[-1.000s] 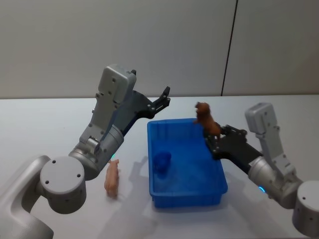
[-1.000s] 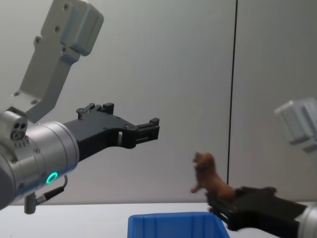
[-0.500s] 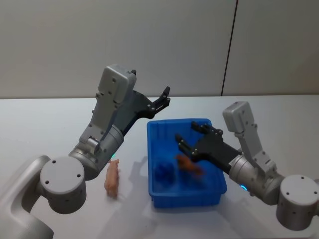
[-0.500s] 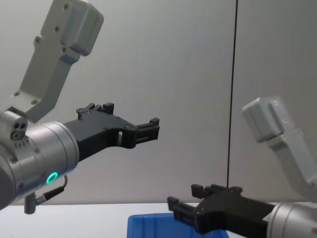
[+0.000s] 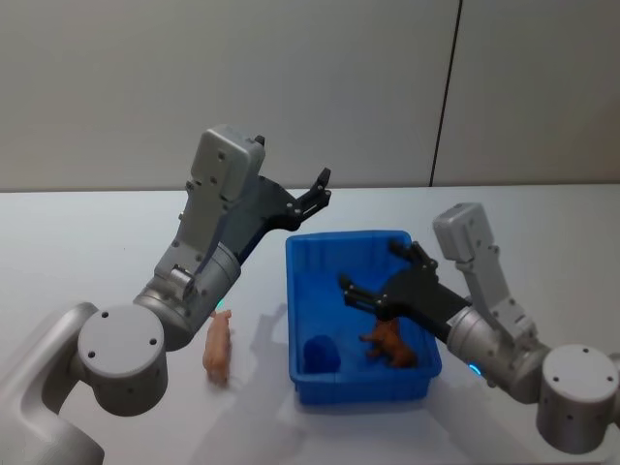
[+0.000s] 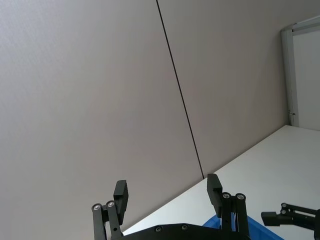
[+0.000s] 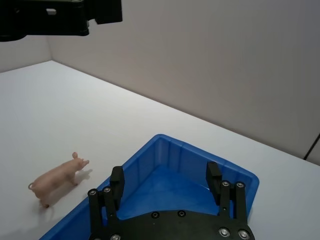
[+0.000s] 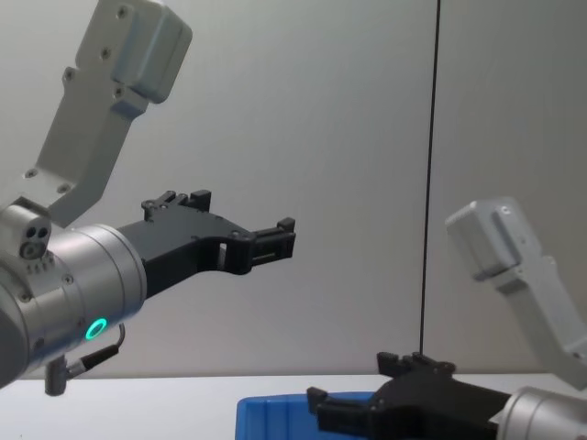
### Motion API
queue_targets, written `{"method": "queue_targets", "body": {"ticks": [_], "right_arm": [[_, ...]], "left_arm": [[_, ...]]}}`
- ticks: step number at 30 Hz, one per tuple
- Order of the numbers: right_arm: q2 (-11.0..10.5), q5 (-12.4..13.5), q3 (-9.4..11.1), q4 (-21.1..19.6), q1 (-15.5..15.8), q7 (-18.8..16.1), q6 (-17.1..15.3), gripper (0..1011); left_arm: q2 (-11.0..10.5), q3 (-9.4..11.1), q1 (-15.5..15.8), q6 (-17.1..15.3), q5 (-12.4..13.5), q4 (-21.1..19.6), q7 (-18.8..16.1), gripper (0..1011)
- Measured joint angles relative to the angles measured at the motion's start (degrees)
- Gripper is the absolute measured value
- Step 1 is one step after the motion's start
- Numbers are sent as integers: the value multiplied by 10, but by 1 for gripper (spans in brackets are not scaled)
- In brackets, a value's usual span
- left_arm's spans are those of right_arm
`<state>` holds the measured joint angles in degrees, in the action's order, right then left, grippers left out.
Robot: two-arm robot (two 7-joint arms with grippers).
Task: Pick up the two dolls from the table and place them into the box.
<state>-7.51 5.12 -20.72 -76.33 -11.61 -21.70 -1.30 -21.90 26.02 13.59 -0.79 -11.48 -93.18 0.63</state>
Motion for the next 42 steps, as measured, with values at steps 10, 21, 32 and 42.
{"method": "queue_targets", "body": {"ticks": [10, 21, 32, 42], "right_arm": [[-21, 24, 13, -34, 30, 46, 31, 1001], [-46, 49, 31, -75, 68, 108, 59, 1001], [-61, 65, 42, -99, 91, 146, 75, 1001], [-68, 72, 47, -109, 101, 162, 82, 1001]], "left_arm": [[0, 0, 0, 0, 0, 0, 0, 1001], [0, 0, 0, 0, 0, 0, 0, 1001], [-1, -1, -2, -4, -1, -2, -3, 1001], [-10, -8, -18, -44, -22, -22, -33, 1001]]}}
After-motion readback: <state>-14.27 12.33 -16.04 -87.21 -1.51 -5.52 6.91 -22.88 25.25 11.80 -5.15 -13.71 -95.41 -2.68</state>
